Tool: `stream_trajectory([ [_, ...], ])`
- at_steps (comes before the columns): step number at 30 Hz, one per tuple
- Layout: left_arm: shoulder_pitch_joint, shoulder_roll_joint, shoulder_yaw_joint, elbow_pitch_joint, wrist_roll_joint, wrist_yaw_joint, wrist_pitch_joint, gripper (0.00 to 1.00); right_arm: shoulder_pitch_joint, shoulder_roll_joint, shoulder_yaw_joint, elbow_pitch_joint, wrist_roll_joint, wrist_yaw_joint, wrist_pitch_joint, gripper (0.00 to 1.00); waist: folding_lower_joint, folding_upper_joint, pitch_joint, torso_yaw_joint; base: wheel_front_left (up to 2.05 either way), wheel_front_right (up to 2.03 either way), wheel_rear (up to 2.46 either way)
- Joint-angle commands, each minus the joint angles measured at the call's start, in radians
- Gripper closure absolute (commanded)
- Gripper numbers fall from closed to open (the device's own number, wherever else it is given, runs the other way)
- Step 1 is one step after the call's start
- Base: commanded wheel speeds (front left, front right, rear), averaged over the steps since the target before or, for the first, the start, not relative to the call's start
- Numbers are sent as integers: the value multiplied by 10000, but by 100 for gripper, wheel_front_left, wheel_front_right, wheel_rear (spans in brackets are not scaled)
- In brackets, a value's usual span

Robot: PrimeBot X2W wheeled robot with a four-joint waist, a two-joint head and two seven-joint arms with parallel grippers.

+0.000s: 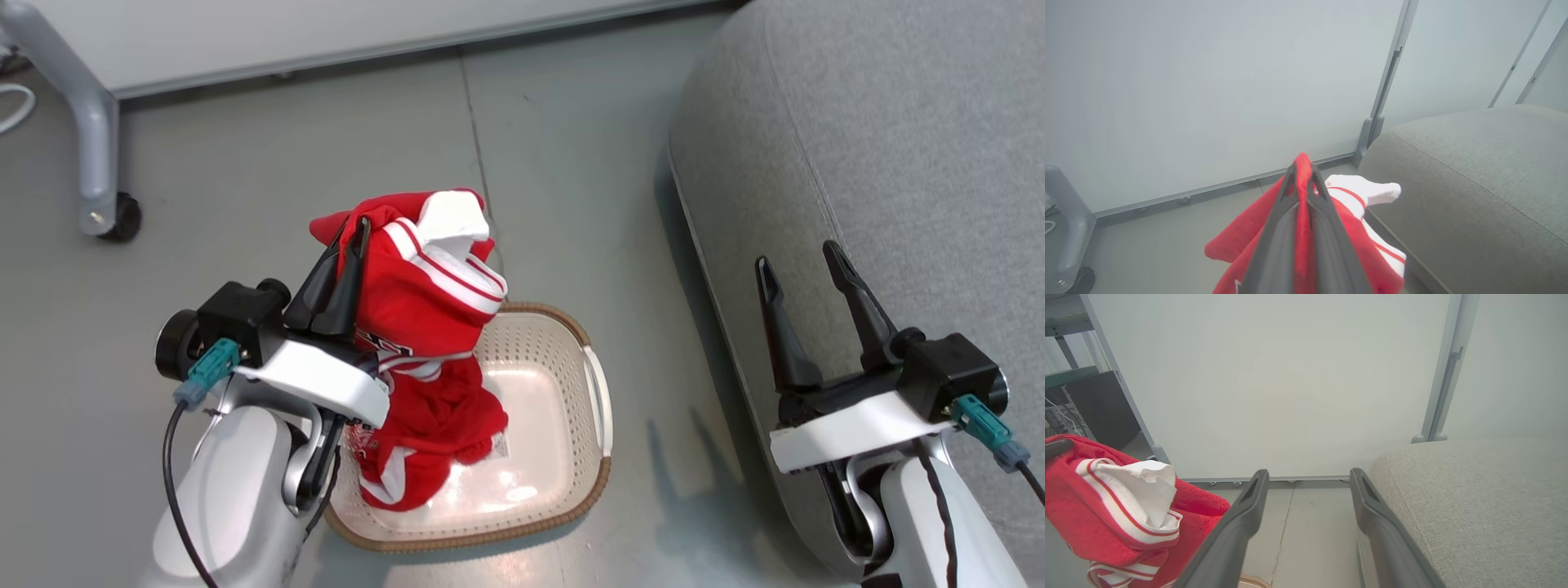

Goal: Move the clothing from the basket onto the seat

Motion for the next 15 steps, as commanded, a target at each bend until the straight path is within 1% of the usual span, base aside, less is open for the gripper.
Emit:
stream_trajectory([
  [1,222,59,14,-376,-65,62,-44,100,176,-50,-91,55,-96,19,51,0,0,0,-468,271,0,0,0],
  [8,937,-157,33,-1807,-665,-113,-40,100,754,-48,-302,46,-247,19,351,0,0,0,-1304,586,0,0,0],
  [12,1199,-181,45,-2293,-771,-111,-41,100,1074,-52,-335,-104,-254,19,569,0,0,0,-1697,622,0,0,0],
  [15,1427,-108,0,-2546,-659,-28,-42,100,1271,-50,-330,-228,-263,19,691,0,0,0,-1946,614,0,0,0],
])
